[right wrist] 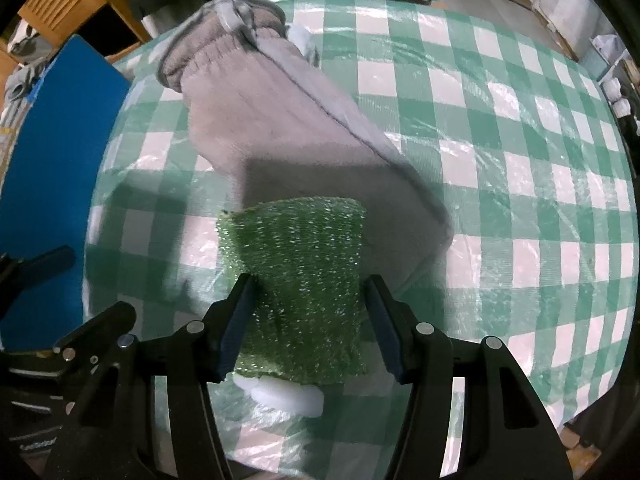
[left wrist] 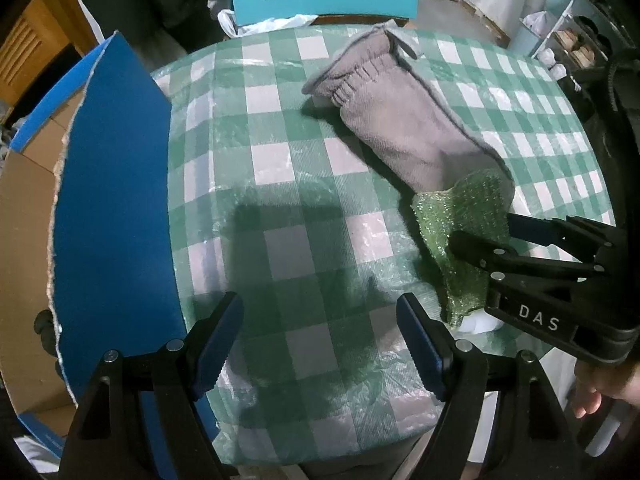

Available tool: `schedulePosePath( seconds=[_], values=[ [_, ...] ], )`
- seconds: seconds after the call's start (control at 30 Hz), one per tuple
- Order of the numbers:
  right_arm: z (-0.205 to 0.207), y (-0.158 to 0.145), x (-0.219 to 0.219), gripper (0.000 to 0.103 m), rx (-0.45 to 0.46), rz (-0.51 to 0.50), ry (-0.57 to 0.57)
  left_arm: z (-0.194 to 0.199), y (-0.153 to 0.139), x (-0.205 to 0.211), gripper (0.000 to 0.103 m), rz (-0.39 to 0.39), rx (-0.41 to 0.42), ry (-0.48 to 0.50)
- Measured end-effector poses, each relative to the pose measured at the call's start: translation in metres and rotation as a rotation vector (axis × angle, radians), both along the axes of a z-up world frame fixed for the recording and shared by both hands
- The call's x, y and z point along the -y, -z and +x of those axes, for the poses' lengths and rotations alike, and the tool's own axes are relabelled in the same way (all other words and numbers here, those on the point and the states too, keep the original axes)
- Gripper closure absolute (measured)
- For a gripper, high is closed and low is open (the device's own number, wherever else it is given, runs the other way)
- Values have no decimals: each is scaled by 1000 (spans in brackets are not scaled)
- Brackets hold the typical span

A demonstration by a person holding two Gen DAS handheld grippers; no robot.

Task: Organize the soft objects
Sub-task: 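Grasp the green sparkly mesh scrubber with the right tool, then grasp the small white piece with the left tool while the right tool holds the scrubber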

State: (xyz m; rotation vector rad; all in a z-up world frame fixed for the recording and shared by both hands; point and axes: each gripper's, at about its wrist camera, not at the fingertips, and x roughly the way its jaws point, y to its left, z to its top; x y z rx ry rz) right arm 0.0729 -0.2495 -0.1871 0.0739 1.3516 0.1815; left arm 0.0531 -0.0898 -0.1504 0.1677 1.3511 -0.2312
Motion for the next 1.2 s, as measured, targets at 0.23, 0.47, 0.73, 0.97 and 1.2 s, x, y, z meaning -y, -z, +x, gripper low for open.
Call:
schedulePosePath(
  seconds=[0.23,0.47,0.73,0.97,1.2],
  values=[
    [-2,1,3,63,9,6,9,2,1,2,23,0,-4,4],
    [-2,-13,12,90,25,42,23,2,0,5,23,-2,-2,1],
    [-5,-43,30,91,86,82,49,-2,-6,11,23,-6,4,13],
    [-14,-52,45,90,95,108,87,-9,-7,27,23,-24,-10,44],
    [-24,-47,66,91,81,110,123,-16,-4,47,23,-121,-93,69]
  ],
)
